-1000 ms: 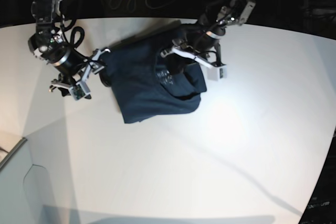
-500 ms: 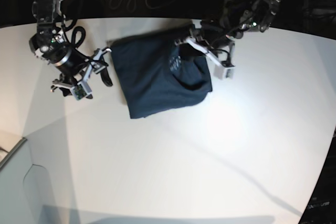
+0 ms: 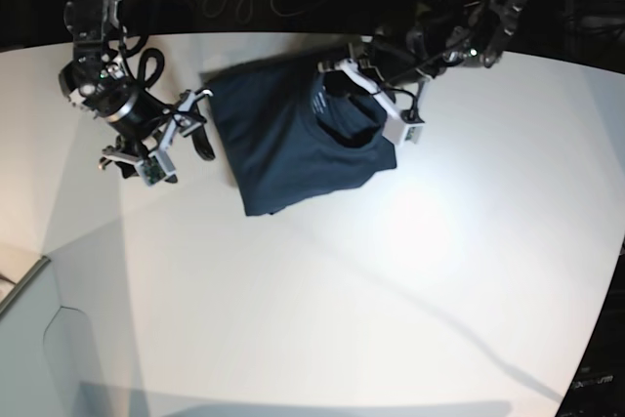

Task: Layout the t-shirt on the table in an organized manner, then fold the t-shirt properly
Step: 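Pull the bundle edges with both grippers to square it flat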

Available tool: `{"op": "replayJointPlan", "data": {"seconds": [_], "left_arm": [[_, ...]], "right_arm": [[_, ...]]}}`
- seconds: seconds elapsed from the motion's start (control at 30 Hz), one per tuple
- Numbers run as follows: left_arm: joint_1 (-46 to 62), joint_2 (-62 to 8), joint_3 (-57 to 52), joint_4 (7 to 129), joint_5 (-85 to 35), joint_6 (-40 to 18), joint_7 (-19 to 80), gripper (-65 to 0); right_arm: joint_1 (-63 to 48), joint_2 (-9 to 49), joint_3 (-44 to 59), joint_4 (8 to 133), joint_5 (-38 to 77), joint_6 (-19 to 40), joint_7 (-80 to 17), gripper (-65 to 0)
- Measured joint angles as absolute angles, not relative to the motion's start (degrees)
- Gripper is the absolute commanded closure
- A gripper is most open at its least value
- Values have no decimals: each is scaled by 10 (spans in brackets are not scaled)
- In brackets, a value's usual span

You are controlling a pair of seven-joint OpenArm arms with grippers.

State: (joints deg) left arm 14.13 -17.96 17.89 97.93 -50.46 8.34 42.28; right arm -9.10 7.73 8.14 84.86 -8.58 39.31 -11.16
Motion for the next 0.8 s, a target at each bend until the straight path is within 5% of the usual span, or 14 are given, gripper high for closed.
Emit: {"op": "replayJointPlan", "data": {"seconds": [0.57,0.7,0.8], "left_arm": [[152,-179,125,945,-503,77,426,-16],[152,-175,104,914,-500,77,425,-136],[152,-173,99,905,-501,77,426,-290]], "right_arm": [[-97,77,83,849,-86,393,-110,-399],[-97,77,83,849,-86,393,-110,-399],[-96,77,82,849,-86,393,-110,-399]]}}
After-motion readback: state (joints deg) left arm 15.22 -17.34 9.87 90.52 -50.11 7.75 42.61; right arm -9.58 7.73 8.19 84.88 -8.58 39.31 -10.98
